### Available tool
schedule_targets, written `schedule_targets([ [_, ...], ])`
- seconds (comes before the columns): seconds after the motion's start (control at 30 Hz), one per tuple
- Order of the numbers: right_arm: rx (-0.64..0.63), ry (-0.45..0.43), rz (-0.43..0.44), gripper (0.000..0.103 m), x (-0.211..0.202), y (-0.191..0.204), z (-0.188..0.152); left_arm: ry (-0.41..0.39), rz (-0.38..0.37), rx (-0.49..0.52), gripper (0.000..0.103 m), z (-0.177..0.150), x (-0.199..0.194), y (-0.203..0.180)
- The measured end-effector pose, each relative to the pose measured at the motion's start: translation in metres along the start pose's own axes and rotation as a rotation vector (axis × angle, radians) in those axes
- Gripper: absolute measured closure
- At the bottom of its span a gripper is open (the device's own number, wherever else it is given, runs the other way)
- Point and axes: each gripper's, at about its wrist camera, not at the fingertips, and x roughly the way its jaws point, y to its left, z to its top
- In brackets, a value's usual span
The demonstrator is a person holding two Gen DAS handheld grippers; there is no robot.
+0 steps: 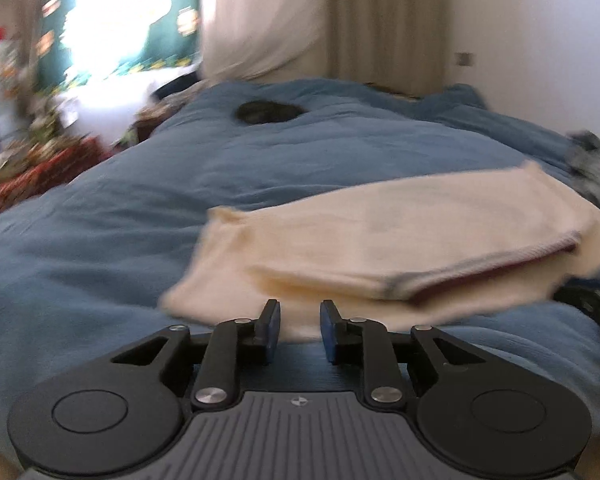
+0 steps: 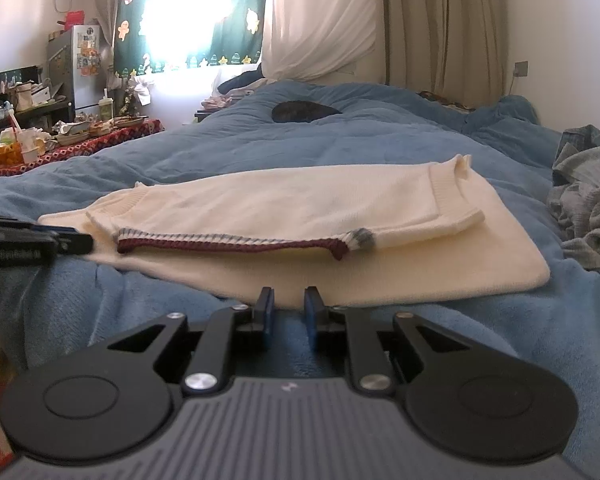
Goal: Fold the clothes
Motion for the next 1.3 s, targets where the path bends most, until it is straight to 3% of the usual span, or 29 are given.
schedule_targets([
  [0.03, 0.000, 0.000, 0.000, 0.086, 0.000, 0.000, 0.000, 0.009, 0.010, -0.034, 0.093, 0.002, 0.001, 0.009],
  [0.1, -0.001, -0.001, -0.001, 0.086, 0.000, 0.001, -0.001, 0.024, 0.025, -0.093, 0.100, 0.005, 0.003, 0.026],
  [0.17, -0.002, -0.001, -0.001, 0.086, -0.001, 0.001, -0.001, 0.028, 0.025, -0.128, 0.100, 0.007, 0.003, 0.040],
  [0.23, -0.003, 0.000, -0.001, 0.086, -0.001, 0.001, -0.001, 0.020, 0.094, -0.101, 0.100, 0.008, 0.002, 0.045],
  [0.33, -0.004, -0.001, 0.000, 0.086, -0.001, 0.001, 0.000, 0.027, 0.099, -0.129, 0.098, 0.008, 0.000, 0.059],
  [0.4, -0.004, -0.001, 0.000, 0.086, -0.001, 0.002, 0.000, 0.036, 0.165, -0.146, 0.099, 0.008, 0.000, 0.067],
  [0.5, 0.000, -0.002, 0.001, 0.086, -0.002, 0.002, 0.000, 0.048, 0.118, -0.263, 0.099, 0.007, -0.003, 0.084],
  [0.63, 0.005, -0.003, 0.004, 0.085, -0.002, 0.001, 0.000, 0.045, 0.002, -0.445, 0.095, 0.009, -0.016, 0.097],
  [0.67, 0.006, -0.004, 0.004, 0.085, -0.002, 0.001, 0.000, 0.049, -0.036, -0.503, 0.092, 0.008, -0.019, 0.100],
  [0.73, 0.006, -0.004, 0.006, 0.085, -0.002, 0.001, 0.000, 0.057, -0.111, -0.622, 0.072, 0.005, -0.023, 0.107],
  [0.9, 0.010, -0.006, 0.011, 0.085, -0.002, 0.000, 0.000, 0.060, -0.167, -0.795, 0.062, 0.001, -0.020, 0.115],
  [1.2, 0.017, -0.009, 0.015, 0.085, -0.001, -0.002, 0.000, 0.062, -0.189, -0.856, 0.060, -0.004, 0.004, 0.111],
  [1.27, 0.016, -0.009, 0.015, 0.085, -0.001, -0.002, 0.000, 0.057, -0.193, -0.866, 0.065, -0.004, 0.008, 0.109],
  [1.3, 0.015, -0.009, 0.015, 0.085, -0.001, -0.002, 0.000, 0.059, -0.199, -0.875, 0.075, -0.004, 0.008, 0.109],
])
